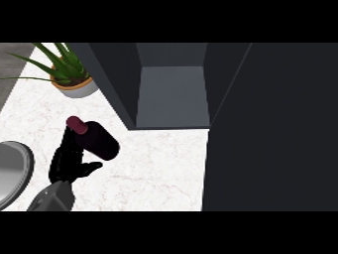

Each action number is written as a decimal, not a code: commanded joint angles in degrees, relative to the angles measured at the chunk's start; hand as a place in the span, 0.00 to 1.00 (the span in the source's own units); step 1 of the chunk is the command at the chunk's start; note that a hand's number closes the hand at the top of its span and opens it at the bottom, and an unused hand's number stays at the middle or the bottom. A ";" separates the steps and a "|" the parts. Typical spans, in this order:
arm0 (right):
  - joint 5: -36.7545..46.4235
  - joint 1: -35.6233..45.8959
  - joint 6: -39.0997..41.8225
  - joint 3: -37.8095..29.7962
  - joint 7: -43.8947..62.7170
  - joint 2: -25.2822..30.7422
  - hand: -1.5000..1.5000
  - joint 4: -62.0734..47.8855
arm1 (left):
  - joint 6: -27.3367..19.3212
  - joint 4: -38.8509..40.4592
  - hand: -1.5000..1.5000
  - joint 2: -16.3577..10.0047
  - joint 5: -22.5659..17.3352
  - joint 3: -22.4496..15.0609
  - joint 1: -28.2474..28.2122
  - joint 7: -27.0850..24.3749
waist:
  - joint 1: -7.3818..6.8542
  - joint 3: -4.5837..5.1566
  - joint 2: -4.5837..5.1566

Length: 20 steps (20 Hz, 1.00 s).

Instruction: Pick up the wine, place it into the cabinet and close the cabinet

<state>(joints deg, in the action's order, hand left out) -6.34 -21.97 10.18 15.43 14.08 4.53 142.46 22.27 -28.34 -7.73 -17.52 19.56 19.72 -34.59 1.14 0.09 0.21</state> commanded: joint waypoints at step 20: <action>-3.63 -1.82 -0.02 -0.12 3.79 -0.10 0.00 5.98 | 1.25 9.72 1.00 1.51 5.85 -3.93 7.44 -13.47 | -0.03 -0.05 -0.15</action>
<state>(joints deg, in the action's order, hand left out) -6.00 -22.14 10.40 16.67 15.18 3.67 142.33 26.12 -15.81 -6.74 -14.93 18.18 27.59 -41.02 1.47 0.13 0.30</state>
